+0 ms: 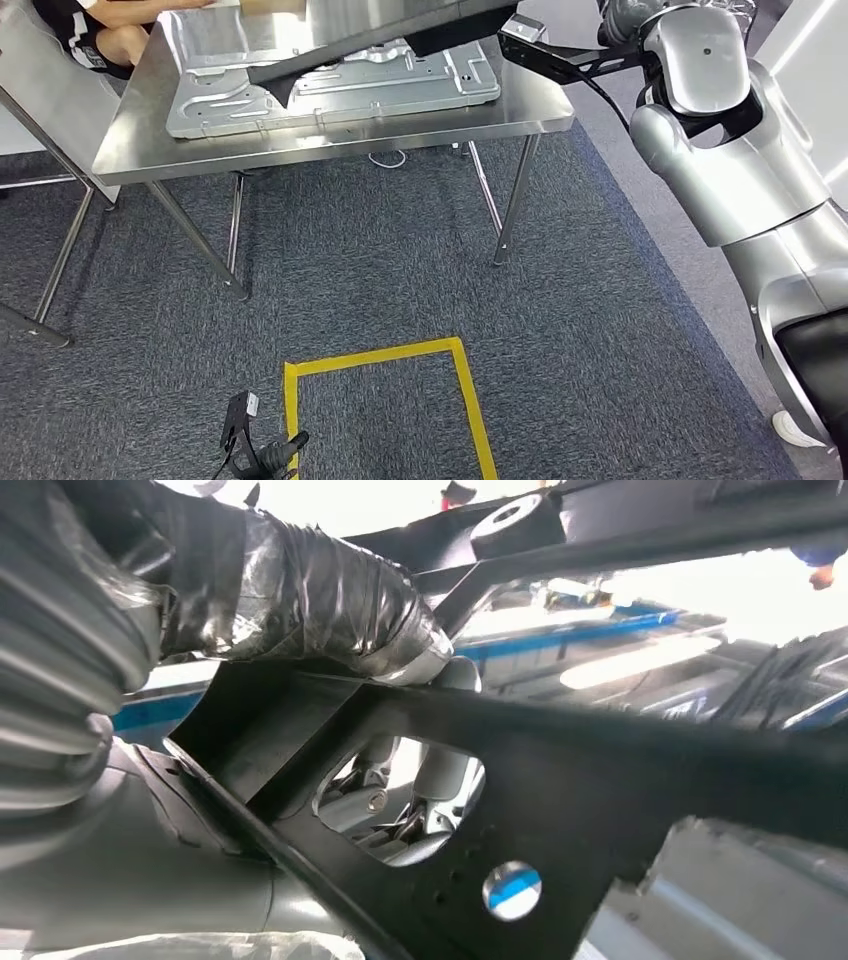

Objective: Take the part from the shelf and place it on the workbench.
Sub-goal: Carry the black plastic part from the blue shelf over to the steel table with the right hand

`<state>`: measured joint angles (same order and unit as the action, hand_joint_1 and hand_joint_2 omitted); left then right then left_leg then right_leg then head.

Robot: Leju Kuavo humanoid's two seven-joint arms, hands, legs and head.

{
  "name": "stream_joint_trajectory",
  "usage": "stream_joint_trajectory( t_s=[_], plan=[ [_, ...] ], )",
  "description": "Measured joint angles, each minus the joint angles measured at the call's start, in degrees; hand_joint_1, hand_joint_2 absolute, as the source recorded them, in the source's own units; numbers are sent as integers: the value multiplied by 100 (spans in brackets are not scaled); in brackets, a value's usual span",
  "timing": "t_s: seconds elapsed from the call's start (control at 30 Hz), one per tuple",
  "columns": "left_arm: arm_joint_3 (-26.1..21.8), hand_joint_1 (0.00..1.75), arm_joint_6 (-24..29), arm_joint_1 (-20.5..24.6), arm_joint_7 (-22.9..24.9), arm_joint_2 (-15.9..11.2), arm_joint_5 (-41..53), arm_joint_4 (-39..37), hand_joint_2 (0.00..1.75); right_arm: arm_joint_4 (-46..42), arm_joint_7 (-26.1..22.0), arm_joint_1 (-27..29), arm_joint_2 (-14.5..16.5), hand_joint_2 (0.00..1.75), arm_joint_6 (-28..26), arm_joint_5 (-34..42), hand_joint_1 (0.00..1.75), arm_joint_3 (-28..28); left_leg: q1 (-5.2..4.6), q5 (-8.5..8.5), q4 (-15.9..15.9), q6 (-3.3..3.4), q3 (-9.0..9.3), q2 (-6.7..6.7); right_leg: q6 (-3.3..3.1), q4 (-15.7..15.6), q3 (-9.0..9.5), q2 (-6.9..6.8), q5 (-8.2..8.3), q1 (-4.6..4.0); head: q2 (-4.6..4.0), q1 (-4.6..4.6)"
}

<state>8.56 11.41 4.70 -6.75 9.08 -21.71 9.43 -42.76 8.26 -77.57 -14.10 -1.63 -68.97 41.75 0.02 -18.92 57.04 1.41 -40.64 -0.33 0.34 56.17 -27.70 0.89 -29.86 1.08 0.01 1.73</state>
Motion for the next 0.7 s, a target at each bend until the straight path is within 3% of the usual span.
stream_joint_trajectory(
  t_s=[0.03,0.07,0.13,0.2,0.27,0.33,0.37,0.4,0.47,0.5,0.53,0.63,0.7],
  plan=[
    [1,0,1,0,3,0,-1,-1,175,5,1,-5,1,175,2,4,175,1,-15,58,-51,29,21,5,41,-12,30,9,-16,-3,0,-1],
    [2,0,1,5,5,0,-1,-1,175,7,3,-18,2,175,2,8,175,2,-26,8,-56,65,60,9,83,-21,46,13,-11,0,1,-1],
    [3,0,-7,10,-6,-1,3,-1,175,11,14,-30,-2,175,4,5,175,3,-26,-47,-118,144,181,15,123,252,-71,-6,49,10,0,-3],
    [18,0,-159,0,-83,-45,49,-1,175,23,90,-1,-32,175,27,-36,175,7,-24,-125,-166,213,313,11,122,946,-507,-20,13,13,0,-5],
    [70,0,-466,-48,-217,-163,117,-1,175,41,184,91,-150,175,40,-98,175,13,-34,-245,-169,248,435,-13,116,1599,-1042,-19,-308,-5,0,-6],
    [124,0,-711,-143,-318,-308,144,-1,175,71,187,184,-313,175,27,-160,175,15,-46,-400,-153,245,609,-78,108,1685,-1349,-19,-579,-27,-1,-7],
    [138,0,-775,-187,-350,-362,146,-1,175,86,164,204,-370,175,23,-199,175,15,-54,-486,-135,235,707,-119,101,1485,-1382,-14,-509,-34,-1,-8],
    [142,0,-799,-220,-372,-416,147,-1,175,96,141,209,-415,175,26,-240,175,15,-66,-580,-113,223,810,-158,85,1144,-1350,12,-239,-43,-1,-9],
    [143,0,-810,-250,-396,-477,146,-2,175,108,113,200,-486,175,41,-309,175,15,-87,-747,-52,199,950,-219,36,426,-1248,141,570,-62,0,-7],
    [143,0,-820,-244,-402,-497,142,-2,175,106,109,194,-524,175,54,-331,175,14,-83,-811,-29,177,974,-242,2,221,-1209,181,862,-76,1,-2],
    [144,0,-830,-232,-405,-504,137,-2,175,98,109,188,-546,175,65,-349,175,14,-77,-845,-2,151,979,-255,-32,137,-1197,196,996,-97,1,-1],
    [147,0,-854,-230,-404,-526,113,-1,175,41,109,166,-578,175,86,-402,175,11,-69,-871,139,75,942,-247,-148,55,-1048,100,937,-100,1,-2],
    [149,0,-855,-237,-405,-538,101,-1,175,16,86,165,-584,175,98,-424,175,11,-56,-971,635,4,662,-150,-200,-32,-895,38,890,-62,1,13]
  ],
)
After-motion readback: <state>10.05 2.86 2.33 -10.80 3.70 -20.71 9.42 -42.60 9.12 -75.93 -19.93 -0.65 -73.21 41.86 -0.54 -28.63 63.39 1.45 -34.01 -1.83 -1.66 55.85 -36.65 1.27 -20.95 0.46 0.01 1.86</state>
